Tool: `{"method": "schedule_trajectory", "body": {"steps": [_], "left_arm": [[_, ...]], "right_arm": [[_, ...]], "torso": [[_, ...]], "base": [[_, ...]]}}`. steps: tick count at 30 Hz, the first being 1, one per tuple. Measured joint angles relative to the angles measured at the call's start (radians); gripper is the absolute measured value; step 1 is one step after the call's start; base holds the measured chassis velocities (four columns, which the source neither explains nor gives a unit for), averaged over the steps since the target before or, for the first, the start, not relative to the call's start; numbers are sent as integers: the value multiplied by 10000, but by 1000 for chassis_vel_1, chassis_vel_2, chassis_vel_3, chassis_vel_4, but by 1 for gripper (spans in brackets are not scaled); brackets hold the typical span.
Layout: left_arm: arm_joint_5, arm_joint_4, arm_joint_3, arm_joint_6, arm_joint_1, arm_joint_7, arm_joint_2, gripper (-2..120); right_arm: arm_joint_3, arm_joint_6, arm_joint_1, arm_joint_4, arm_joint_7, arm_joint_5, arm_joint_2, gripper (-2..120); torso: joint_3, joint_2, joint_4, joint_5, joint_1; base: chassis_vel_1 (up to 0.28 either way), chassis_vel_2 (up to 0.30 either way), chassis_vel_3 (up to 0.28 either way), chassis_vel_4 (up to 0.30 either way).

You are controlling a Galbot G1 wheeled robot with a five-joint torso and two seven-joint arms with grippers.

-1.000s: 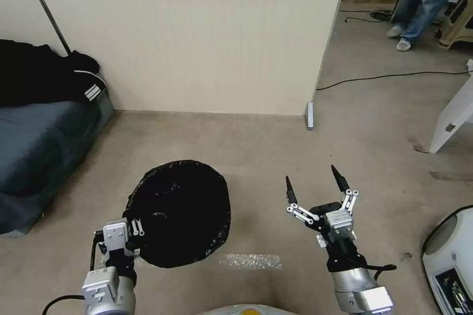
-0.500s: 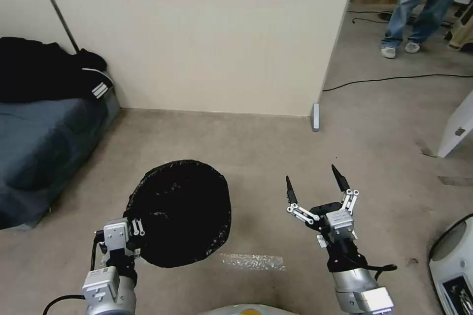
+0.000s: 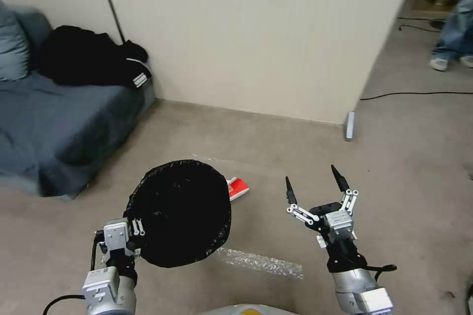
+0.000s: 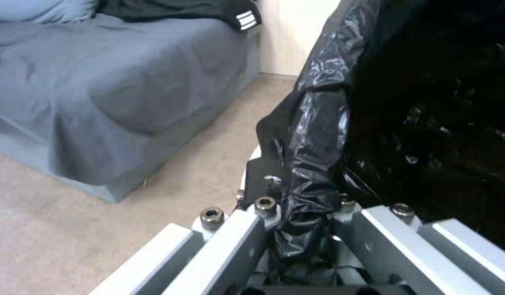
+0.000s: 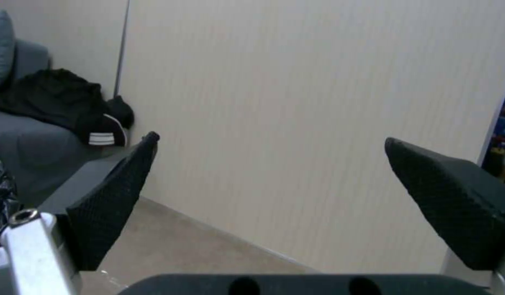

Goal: Pick up the trash bin, then pick up the garbage from the floor and place it into the trash bin.

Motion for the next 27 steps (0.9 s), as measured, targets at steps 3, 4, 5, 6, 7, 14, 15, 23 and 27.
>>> {"method": "schedule_trajectory", "body": {"steps": [3,4,5,6,7,14,15,23,27], "left_arm": [[3,17,19,-23,-3,3,-3,1],[3,17,19,-23,-3,3,-3,1],[8,22,21,-25,-4,3,-3,1],[12,27,21,-28,-5,3,-4,1],[13,29,21,-31,-6,3,-4,1],[14,30,13,-44,-5,0,1,1],[14,27,13,-47,-3,-1,6,1],[2,-9,-33,-51,26,-13,30,1],[-50,-65,-123,-51,35,-15,41,1]], "right_arm": [[11,11,-2,0,-8,-12,1,100],[11,11,-2,0,-8,-12,1,100],[12,14,-3,-2,-9,-16,1,100],[12,15,-3,-4,-9,-22,1,100],[12,16,-4,-5,-9,-33,1,100],[12,18,-7,-10,-9,-85,0,100],[9,18,-12,-9,-9,-92,1,100],[-15,-68,70,-50,-2,-132,1,100],[-4,-334,325,-52,0,-105,1,100]], "torso": [[0,0,-1,0,0],[0,0,-1,0,0],[0,0,-1,0,0],[0,0,0,0,0],[0,0,0,0,0],[0,0,1,0,0],[0,0,0,0,0],[0,0,0,0,0],[0,0,1,0,0]], "base": [[0,0,0,0],[0,0,0,0],[0,0,0,0],[0,0,0,0],[0,0,0,0],[0,0,0,0],[0,0,0,0],[0,0,0,0],[0,0,0,0]]}}
